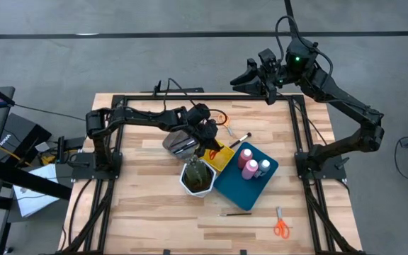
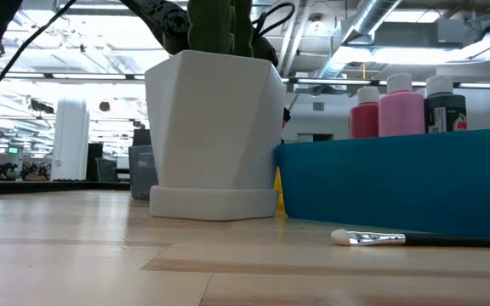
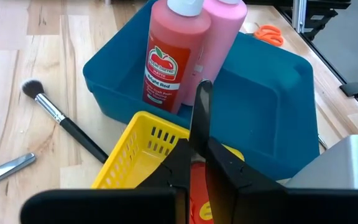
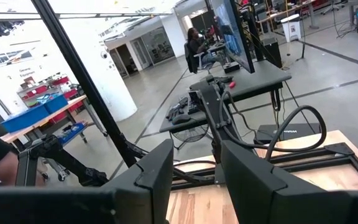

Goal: Pick & Place Paint Supplies
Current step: Put the red scissors into the yellow bin, then put the orange scissors into the yellow bin

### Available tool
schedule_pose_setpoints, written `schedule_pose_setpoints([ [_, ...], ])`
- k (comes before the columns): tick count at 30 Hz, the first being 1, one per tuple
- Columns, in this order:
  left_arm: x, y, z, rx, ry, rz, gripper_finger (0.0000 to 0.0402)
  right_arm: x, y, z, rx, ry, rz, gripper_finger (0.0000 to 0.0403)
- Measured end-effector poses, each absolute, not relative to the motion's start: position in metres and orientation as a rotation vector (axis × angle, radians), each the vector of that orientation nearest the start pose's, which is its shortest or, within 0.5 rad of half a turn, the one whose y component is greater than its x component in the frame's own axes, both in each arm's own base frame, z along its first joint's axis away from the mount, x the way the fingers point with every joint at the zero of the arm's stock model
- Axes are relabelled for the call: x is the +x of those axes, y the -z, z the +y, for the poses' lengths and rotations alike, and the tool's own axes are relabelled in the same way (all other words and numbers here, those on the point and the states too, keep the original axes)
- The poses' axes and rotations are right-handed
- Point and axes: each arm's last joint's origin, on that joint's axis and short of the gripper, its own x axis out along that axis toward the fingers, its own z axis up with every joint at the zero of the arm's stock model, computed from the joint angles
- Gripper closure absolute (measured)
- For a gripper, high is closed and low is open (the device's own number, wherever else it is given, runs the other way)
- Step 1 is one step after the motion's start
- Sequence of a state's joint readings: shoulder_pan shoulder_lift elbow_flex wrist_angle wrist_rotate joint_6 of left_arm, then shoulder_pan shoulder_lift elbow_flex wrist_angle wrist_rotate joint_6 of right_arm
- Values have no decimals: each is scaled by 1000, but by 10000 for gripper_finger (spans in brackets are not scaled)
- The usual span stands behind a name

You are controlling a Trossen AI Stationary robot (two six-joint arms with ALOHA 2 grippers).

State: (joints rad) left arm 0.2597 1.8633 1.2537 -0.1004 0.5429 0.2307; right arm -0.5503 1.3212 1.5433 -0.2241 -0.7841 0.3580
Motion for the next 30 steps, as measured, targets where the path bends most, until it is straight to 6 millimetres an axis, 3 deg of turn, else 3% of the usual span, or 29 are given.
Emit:
schedule_pose_setpoints([
  [16,391,-204,88,-73,343,630,370,240,-472,-123,356,-231,43,271],
  [30,391,-205,89,-71,339,630,327,240,-472,-123,358,-231,44,271],
])
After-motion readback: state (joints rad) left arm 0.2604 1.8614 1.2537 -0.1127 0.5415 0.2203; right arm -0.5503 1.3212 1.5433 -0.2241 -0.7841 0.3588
